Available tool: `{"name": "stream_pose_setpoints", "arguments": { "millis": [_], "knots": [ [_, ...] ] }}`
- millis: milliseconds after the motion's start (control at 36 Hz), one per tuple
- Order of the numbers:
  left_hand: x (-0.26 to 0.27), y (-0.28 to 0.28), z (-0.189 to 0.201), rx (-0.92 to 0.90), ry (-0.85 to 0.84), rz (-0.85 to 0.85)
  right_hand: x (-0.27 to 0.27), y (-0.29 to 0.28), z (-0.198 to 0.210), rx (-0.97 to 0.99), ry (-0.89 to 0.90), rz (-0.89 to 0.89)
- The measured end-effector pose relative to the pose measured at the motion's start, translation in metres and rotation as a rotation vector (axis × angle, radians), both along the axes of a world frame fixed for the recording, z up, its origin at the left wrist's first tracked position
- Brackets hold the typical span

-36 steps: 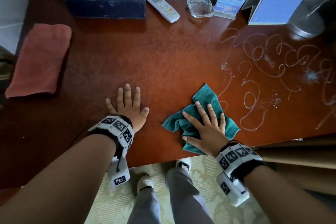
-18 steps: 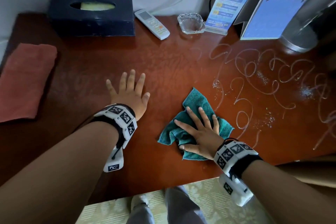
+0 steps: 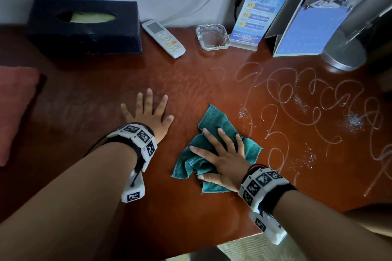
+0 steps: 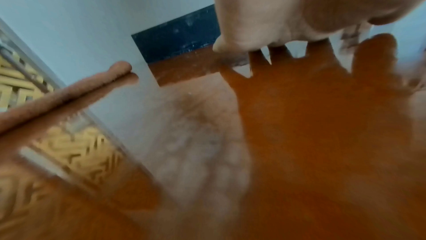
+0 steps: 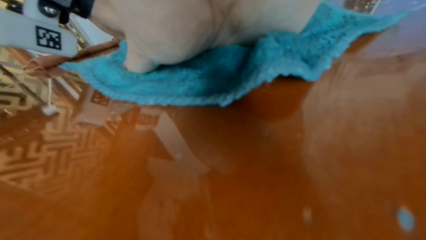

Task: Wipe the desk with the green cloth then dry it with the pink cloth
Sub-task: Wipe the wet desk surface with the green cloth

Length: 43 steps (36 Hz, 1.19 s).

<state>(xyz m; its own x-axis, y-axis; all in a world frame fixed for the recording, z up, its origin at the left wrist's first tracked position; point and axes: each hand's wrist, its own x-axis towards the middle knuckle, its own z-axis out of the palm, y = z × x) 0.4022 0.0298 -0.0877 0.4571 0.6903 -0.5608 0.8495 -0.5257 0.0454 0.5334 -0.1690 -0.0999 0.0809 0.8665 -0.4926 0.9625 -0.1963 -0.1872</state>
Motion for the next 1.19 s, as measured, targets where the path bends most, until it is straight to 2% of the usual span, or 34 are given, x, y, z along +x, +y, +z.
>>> {"name": "stream_pose_setpoints", "arguments": {
  "millis": [167,722,1194],
  "knots": [
    [0.004,-0.001,-0.001,-0.056,-0.011,0.051,0.009,0.018,0.001,-0.009,-0.014,0.008],
    [0.003,0.005,-0.002,-0.106,0.002,0.032,0.031,0.076,0.000,-0.013,-0.041,-0.009],
    [0.003,0.006,-0.001,-0.123,0.011,0.024,0.034,0.119,-0.002,0.055,-0.076,-0.104]
  ]
}}
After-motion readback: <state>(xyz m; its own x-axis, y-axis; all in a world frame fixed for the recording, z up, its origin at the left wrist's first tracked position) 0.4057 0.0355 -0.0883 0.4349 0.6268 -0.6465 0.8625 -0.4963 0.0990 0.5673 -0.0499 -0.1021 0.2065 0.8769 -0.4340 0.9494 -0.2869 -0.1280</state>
